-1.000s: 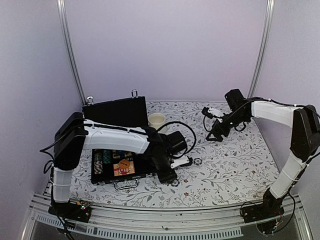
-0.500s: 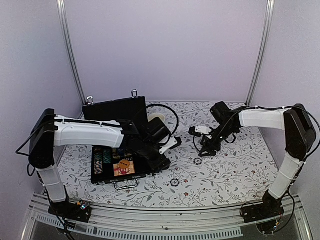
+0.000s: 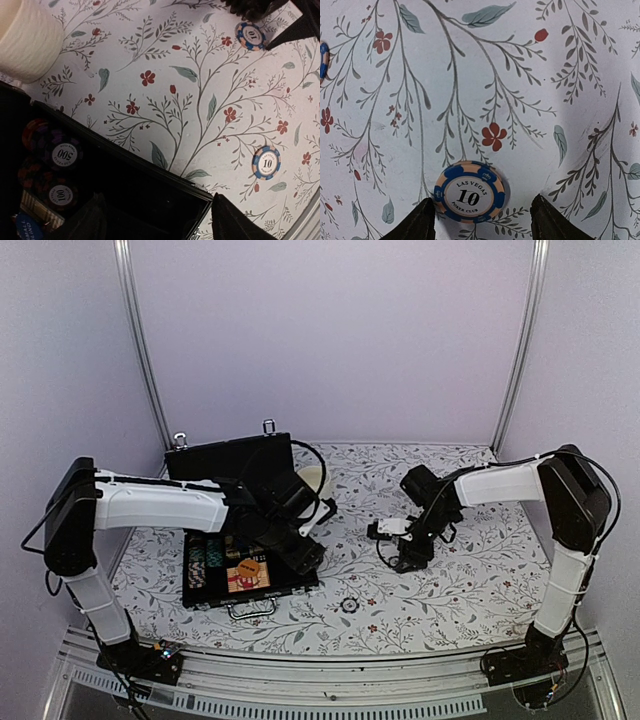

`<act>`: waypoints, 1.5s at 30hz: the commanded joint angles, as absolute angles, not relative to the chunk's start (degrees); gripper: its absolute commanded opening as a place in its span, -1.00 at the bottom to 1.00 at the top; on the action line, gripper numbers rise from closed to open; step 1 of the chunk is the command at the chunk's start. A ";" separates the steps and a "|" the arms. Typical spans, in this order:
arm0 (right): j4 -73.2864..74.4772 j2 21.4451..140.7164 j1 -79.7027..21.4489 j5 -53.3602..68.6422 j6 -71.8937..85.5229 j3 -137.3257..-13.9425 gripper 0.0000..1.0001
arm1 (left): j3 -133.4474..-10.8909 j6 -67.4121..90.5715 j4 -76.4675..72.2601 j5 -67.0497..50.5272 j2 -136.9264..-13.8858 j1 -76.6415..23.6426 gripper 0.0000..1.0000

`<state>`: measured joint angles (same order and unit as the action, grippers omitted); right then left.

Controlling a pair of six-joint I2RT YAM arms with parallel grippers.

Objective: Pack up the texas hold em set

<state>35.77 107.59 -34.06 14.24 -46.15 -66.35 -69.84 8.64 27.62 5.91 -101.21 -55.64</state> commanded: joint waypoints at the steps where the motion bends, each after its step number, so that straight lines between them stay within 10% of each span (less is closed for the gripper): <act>1: 36.39 109.51 -35.25 12.85 -46.28 -67.57 0.18 | -68.36 10.67 25.28 7.34 -98.21 -53.95 0.45; 24: 44.09 113.96 -37.92 18.54 -46.49 -72.24 -0.60 | -65.38 12.03 24.83 10.14 -94.40 -51.47 0.43; 32: 45.25 110.41 -42.47 18.06 -45.99 -73.48 -0.59 | -64.71 11.06 27.86 14.33 -90.56 -49.11 0.43; 45: 46.59 104.79 -37.65 7.76 -45.06 -69.72 -0.04 | -64.07 10.73 27.92 14.29 -89.46 -48.45 0.43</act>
